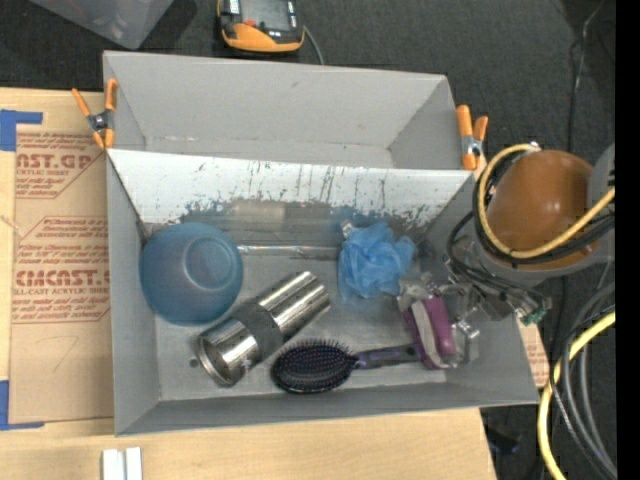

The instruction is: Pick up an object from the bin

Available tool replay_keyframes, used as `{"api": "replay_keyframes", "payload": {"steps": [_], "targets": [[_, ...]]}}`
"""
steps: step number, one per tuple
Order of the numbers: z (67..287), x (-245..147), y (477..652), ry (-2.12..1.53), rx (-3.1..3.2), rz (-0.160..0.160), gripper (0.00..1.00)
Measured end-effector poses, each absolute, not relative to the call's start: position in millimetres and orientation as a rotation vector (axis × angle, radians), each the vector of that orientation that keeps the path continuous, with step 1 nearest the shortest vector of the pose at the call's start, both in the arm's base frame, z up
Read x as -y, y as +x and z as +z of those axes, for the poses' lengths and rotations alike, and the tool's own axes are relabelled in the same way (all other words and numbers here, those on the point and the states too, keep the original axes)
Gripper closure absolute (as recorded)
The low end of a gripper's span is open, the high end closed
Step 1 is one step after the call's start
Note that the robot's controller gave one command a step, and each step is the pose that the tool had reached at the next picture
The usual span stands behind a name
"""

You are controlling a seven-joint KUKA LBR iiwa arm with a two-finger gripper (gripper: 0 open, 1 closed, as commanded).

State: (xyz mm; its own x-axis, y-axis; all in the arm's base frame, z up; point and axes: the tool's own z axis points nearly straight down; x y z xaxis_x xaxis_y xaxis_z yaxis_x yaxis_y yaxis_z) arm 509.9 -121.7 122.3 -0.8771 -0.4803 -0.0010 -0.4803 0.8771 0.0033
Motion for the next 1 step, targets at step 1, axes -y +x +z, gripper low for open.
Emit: {"api": "replay_keyframes", "payload": {"steps": [1], "targets": [[141.0, 134.7, 545.9, -1.044, -2.949, -0.008, 0.0]]}}
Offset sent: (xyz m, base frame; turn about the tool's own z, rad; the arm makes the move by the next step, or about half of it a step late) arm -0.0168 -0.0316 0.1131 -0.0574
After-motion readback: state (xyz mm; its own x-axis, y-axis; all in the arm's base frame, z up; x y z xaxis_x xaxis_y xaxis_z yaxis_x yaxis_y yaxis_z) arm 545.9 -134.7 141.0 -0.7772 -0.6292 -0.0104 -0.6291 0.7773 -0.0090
